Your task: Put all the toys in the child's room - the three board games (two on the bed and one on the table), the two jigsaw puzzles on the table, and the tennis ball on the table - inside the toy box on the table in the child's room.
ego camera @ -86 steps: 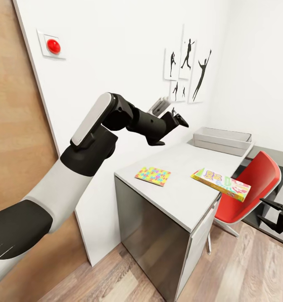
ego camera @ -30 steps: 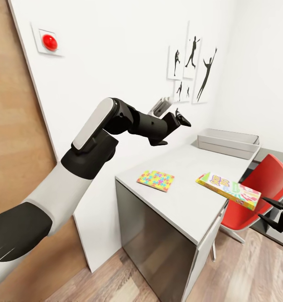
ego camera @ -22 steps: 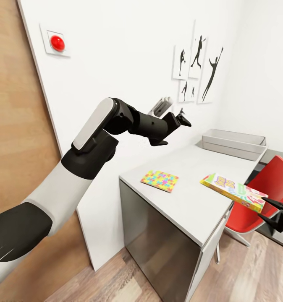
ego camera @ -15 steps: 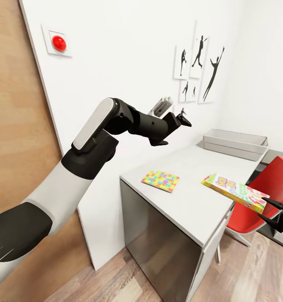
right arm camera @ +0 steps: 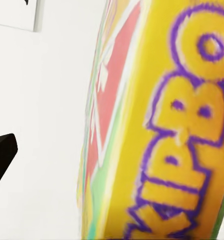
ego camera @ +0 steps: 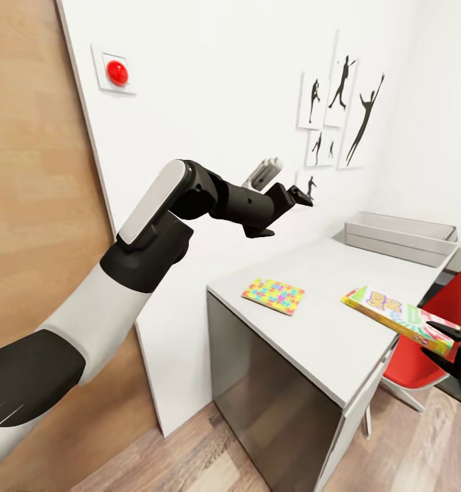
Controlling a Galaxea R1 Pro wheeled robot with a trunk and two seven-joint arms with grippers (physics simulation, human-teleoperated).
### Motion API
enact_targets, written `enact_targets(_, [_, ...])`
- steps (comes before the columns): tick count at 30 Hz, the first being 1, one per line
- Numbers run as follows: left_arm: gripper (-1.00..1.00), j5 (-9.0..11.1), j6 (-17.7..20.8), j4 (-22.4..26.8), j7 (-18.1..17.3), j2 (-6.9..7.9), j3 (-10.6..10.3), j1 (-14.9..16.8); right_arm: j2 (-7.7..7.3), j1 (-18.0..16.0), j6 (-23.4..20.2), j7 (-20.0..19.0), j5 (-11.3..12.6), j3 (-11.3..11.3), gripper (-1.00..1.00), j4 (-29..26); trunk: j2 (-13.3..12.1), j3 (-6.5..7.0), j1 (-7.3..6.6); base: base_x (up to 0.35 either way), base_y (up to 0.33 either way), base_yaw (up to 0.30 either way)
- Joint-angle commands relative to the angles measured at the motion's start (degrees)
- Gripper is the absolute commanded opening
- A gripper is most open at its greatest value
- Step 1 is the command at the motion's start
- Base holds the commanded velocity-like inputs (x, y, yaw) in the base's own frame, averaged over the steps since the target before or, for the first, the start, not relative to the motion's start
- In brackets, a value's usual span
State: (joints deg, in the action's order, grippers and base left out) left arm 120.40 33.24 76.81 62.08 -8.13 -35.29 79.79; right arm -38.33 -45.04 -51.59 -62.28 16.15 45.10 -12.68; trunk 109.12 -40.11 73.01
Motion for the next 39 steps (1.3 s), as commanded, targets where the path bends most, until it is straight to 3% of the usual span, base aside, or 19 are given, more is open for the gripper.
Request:
enact_targets(1, [1.0,0.2,0.2,0.0,0.4,-0.02,0.0,0.1,-0.02,0.0,-0.2,-0.1,0.0,0.1,1.0,0.0,0.0,-0.06,-0.01,0.0,0.0,0.066])
enact_targets(19, [1.0,0.2,0.2,0.0,0.3,-0.01,-1.2,0.0,-0.19,0.0,-0.2,-0.1,-0.1,0.2,1.0,-0.2,0.0,-0.06,-0.01,0.0,0.0,0.02])
enact_targets(31, [1.0,0.2,0.2,0.0,0.3,0.03,-1.7,-0.1,-1.71,0.0,-0.1,0.2,-0.1,0.2,1.0,-0.2,0.0,-0.06,-0.01,0.0,0.0,0.002])
enact_targets(32, [1.0,0.2,0.2,0.0,0.3,0.03,-1.7,-0.1,-1.8,0.0,-0.1,0.2,-0.1,0.2,-1.0,-0.2,0.0,-0.06,-0.01,0.0,0.0,0.0])
enact_targets(39, [1.0,0.2,0.2,0.0,0.3,0.04,-1.9,-0.5,-2.11,0.0,0.0,0.2,-0.1,0.2,-1.0,-0.2,0.0,-0.06,-0.01,0.0,0.0,0.0])
